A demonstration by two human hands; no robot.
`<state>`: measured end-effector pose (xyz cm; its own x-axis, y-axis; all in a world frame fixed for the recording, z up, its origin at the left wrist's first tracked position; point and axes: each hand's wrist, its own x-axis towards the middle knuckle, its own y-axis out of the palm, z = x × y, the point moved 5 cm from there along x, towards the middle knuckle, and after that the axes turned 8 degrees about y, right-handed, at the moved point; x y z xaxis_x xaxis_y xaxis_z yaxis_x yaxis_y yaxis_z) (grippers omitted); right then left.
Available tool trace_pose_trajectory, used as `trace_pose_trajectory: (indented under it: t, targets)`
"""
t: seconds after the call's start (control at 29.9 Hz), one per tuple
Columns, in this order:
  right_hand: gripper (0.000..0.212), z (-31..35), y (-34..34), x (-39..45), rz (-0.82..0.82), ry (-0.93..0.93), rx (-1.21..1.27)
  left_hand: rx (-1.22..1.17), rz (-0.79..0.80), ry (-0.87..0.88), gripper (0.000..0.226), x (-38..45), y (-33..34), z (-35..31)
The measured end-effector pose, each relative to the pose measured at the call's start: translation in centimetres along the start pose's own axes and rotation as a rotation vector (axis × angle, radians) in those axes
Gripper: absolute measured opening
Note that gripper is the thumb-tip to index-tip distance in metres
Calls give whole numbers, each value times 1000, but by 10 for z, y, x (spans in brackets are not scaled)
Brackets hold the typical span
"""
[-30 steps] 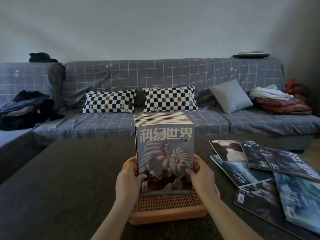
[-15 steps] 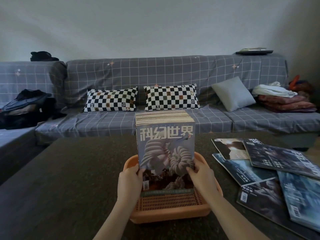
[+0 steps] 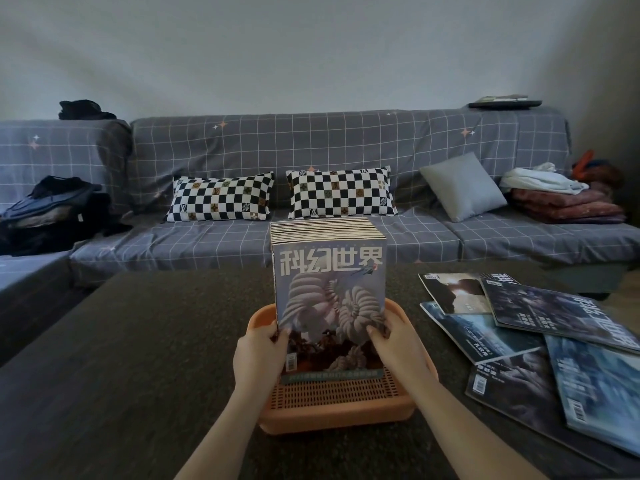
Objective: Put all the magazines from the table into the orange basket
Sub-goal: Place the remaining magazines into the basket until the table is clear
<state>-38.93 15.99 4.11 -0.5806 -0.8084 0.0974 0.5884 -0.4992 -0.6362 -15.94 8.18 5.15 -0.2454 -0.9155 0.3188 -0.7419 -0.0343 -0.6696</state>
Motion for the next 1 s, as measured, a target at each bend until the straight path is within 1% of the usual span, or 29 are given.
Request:
trace_pose_trajectory:
  t: [0.07, 0.1, 0.17, 0.23, 0.3, 0.37, 0.47, 0.63, 0.74, 0.87, 1.0]
  targets:
    - [39, 0, -2, -2, 6, 11, 69, -30, -7, 4, 13, -3, 0, -2]
    - [39, 1, -4, -3, 3, 13, 107, -38, -25, 5, 17, -6, -1, -3]
    - [37, 2, -8, -4, -9, 14, 176, -49, -93, -11, 37, -11, -5, -5]
    - [38, 0, -12, -6, -17, 25, 215, -57, -169, -45, 49, -17, -9, -6]
    - [45, -2, -14, -8, -5, 48, 234, -53, -209, -50, 49, -23, -12, -11]
    - [52, -4, -16, -10, 13, 55, 240, -65, -216, -4, 41, -27, -11, -20]
    - [55, -8, -23, -16, 2, 46, 220, -60, -160, 131, 26, -31, -3, -40]
    - [44, -18, -53, -26, -97, 20, 201, -127, 6, 270, 20, -34, 33, -88]
    - [38, -32, -79, -29, -163, 0, 223, -122, 68, 351, 24, -33, 63, -121]
    - [30, -65, -113, -27, -223, 29, 230, -117, 154, 392, 30, -27, 107, -156]
    - [28, -105, -142, -17, -268, 84, 254, -156, 237, 424, 34, -22, 156, -190]
